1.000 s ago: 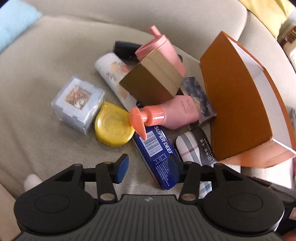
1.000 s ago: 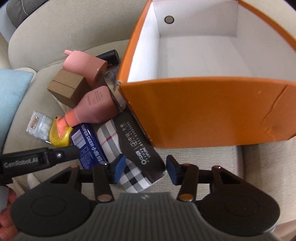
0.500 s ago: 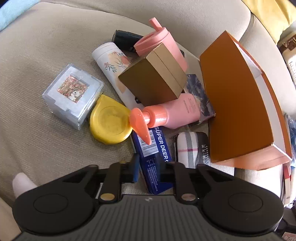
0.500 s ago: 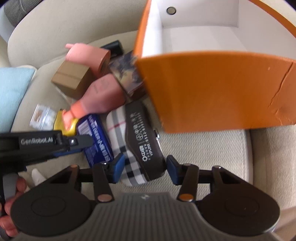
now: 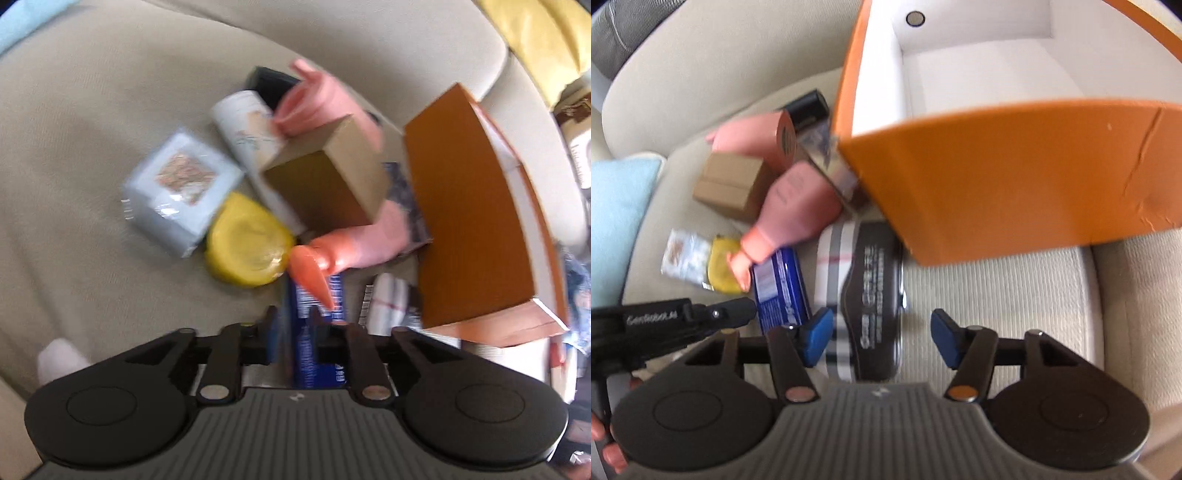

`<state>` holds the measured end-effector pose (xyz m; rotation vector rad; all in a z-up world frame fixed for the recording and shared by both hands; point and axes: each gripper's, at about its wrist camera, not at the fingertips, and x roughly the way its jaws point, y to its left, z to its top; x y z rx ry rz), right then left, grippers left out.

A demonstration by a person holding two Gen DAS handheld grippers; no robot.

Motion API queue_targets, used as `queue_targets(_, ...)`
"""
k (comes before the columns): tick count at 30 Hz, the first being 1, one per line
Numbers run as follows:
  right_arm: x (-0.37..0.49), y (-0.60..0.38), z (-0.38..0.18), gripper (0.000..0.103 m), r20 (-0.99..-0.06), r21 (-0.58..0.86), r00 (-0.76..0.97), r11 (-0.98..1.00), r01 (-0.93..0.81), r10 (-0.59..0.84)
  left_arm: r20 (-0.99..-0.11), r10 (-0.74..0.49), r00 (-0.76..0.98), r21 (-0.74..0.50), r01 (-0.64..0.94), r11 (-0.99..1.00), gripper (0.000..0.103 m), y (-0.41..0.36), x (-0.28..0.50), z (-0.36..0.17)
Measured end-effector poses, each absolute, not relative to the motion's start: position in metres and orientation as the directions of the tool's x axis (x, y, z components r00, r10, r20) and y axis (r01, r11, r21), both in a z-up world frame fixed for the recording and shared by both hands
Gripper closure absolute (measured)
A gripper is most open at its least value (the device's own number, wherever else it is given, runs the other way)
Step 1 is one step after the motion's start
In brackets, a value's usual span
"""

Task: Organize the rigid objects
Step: 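Grasp the blue card box and plaid tin together with the right gripper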

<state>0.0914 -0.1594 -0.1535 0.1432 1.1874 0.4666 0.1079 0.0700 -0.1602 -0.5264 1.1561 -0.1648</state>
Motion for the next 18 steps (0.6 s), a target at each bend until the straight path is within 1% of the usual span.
queue_targets(1,0.095,-0.161,-0.155,0.042,-0.854,0.361,0.288,0.893,-0.269,0.432,-0.831,-0.391,0.396,-0.474,-0.137,0.87,0.079,0.068,0.109,-0.162)
queue_targets(4,0.104,-0.167,-0.162,0.044,-0.846,0.402,0.273,0.884,-0.238,0.458,-0.834,-0.422,0.356,-0.498,-0.152,0.854,0.072,0.064,0.111,-0.17)
queue_targets(6,0.108,-0.172,-0.165,0.042,-0.838,0.425,0.268,0.876,-0.228,0.476,-0.832,-0.427,0.355,-0.505,-0.163,0.848,0.06,0.063,0.114,-0.174)
queue_targets(9,0.109,-0.173,-0.167,0.041,-0.833,0.424,0.271,0.871,-0.247,0.483,-0.826,-0.442,0.35,-0.522,-0.177,0.834,0.052,0.062,0.117,-0.18)
queue_targets(13,0.108,-0.172,-0.167,0.041,-0.824,0.413,0.291,0.867,-0.279,0.486,-0.823,-0.442,0.358,-0.523,-0.17,0.835,0.051,0.063,0.115,-0.185)
queue_targets(14,0.108,-0.172,-0.166,0.043,-0.823,0.408,0.295,0.866,-0.288,0.486,-0.822,-0.444,0.358,-0.525,-0.172,0.834,0.051,0.063,0.115,-0.185)
queue_targets(15,0.106,-0.171,-0.164,0.044,-0.822,0.398,0.301,0.866,-0.302,0.483,-0.818,-0.449,0.361,-0.53,-0.168,0.831,0.054,0.063,0.114,-0.185)
queue_targets(16,0.105,-0.171,-0.162,0.053,-0.82,0.392,0.306,0.865,-0.313,0.483,-0.818,-0.446,0.364,-0.527,-0.161,0.835,0.055,0.062,0.113,-0.182)
queue_targets(18,0.103,-0.172,-0.157,0.056,-0.815,0.392,0.309,0.86,-0.327,0.489,-0.823,-0.432,0.368,-0.505,-0.127,0.854,0.056,0.058,0.109,-0.177)
